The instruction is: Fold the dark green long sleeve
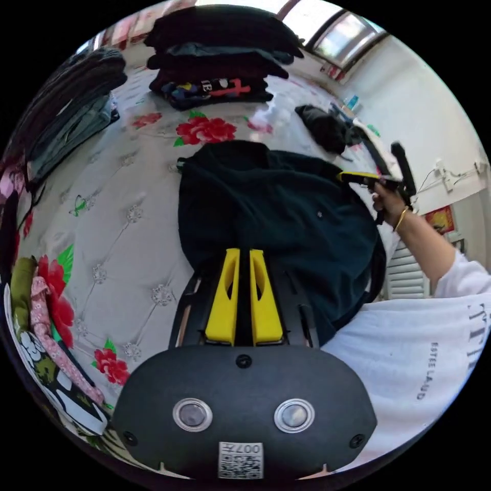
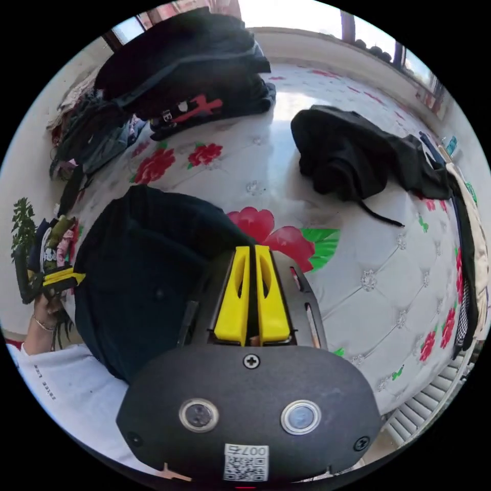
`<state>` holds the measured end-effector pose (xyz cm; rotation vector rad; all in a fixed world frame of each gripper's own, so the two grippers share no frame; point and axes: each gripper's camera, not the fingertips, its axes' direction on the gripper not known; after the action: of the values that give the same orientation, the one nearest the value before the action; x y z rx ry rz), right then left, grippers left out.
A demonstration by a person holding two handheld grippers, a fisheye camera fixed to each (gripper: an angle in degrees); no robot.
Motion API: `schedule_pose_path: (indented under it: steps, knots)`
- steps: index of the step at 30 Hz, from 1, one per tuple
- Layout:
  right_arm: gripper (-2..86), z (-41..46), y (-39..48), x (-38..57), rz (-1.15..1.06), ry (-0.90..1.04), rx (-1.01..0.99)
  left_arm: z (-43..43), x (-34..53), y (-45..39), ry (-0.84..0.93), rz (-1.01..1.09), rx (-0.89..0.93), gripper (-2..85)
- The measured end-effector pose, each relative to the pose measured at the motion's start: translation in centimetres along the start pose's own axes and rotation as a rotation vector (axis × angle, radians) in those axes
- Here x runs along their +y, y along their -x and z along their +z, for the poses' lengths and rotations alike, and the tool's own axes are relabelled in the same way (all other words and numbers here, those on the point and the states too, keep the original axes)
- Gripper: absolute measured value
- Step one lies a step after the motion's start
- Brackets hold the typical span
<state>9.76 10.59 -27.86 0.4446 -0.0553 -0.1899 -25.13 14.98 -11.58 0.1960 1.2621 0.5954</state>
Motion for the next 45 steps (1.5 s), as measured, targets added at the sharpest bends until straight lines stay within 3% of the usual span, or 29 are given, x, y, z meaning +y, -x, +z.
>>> schedule_pose_path:
  steps: [5,11,18,24,28,32,35,37,39,45]
  knots:
    - [0.2,-13.3,-2.6,5.4,0.086,-0.349,-0.06,-8.9,5.4,3.1,-0.232,-0.095,0.14,-0.5]
    - [0.1,-31.4,-4.3,17.1,0.178,-0.79,-0.033,-20.9,13.5,1.8,-0.588,0.041,0.201,-0.8]
    - [0.1,-47.0,-0.1,30.1,0.041,-1.212,-0.018,-34.0,25.0,-2.5,-1.086,0.223,0.206,-0.8]
    - [0.1,-54.2,3.1,35.0,-0.127,-1.412,0.04,-40.7,32.2,-9.2,-1.358,0.399,0.026,-0.8]
    - [0.3,-55.1,2.9,32.6,-0.179,-1.425,0.062,-42.1,32.4,-10.3,-1.464,0.4,-0.016,-0.8]
    - [0.9,-51.1,1.2,23.4,-0.205,-1.247,0.027,-40.3,26.7,-8.0,-1.365,0.226,-0.078,-0.3]
    - [2.6,-43.1,-0.6,14.3,-0.184,-1.021,-0.024,-35.2,19.3,-3.5,-1.163,0.041,-0.154,1.5]
    - [4.8,-36.3,-2.5,9.7,-0.137,-0.905,-0.111,-28.4,13.6,1.2,-0.926,-0.116,-0.217,5.4]
    - [8.0,-26.2,-6.0,4.9,-0.008,-0.634,-0.203,-23.0,11.6,5.0,-0.725,-0.302,-0.227,7.0]
    - [8.1,-7.8,-12.8,3.5,0.142,-0.337,-0.146,-10.2,15.7,6.9,-0.46,-0.412,-0.248,6.9]
